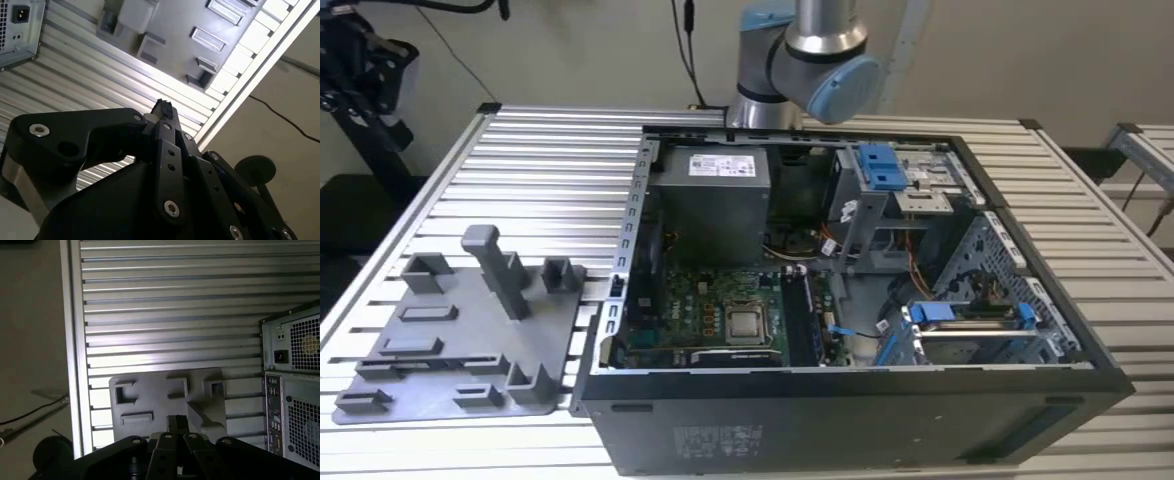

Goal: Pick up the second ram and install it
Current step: 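Reach for the second ram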

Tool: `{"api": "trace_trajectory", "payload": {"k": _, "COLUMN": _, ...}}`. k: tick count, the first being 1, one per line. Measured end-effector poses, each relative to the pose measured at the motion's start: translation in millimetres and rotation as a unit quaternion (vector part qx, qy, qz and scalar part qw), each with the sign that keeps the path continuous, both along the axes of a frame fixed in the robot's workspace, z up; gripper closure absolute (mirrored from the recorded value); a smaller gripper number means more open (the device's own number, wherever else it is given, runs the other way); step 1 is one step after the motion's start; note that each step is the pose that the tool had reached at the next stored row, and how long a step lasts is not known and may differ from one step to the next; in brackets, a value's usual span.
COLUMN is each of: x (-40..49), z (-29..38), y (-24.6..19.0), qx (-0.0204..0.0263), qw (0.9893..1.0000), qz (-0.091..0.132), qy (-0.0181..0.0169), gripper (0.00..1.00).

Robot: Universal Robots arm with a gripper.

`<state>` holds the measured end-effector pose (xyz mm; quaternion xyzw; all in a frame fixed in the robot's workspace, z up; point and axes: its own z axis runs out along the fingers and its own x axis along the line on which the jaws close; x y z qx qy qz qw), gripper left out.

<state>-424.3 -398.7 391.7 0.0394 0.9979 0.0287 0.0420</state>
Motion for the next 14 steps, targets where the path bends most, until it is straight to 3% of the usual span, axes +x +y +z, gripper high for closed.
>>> {"api": "trace_trajectory", "payload": {"k": 6, "x": -2.5, "z": 0.0, "y": 0.0, "qx": 0.0, "qw": 1.0, "qz": 0.0, "qy": 0.0, "gripper": 0.89}}
{"api": "trace_trajectory", "payload": {"k": 9, "x": -2.5, "z": -0.2, "y": 0.2, "qx": 0.0, "qw": 1.0, "qz": -0.004, "qy": 0.0043, "gripper": 0.89}}
{"api": "trace_trajectory", "payload": {"k": 14, "x": -3.6, "z": -0.3, "y": -0.2, "qx": 0.0, "qw": 1.0, "qz": -0.004, "qy": 0.0045, "gripper": 0.89}}
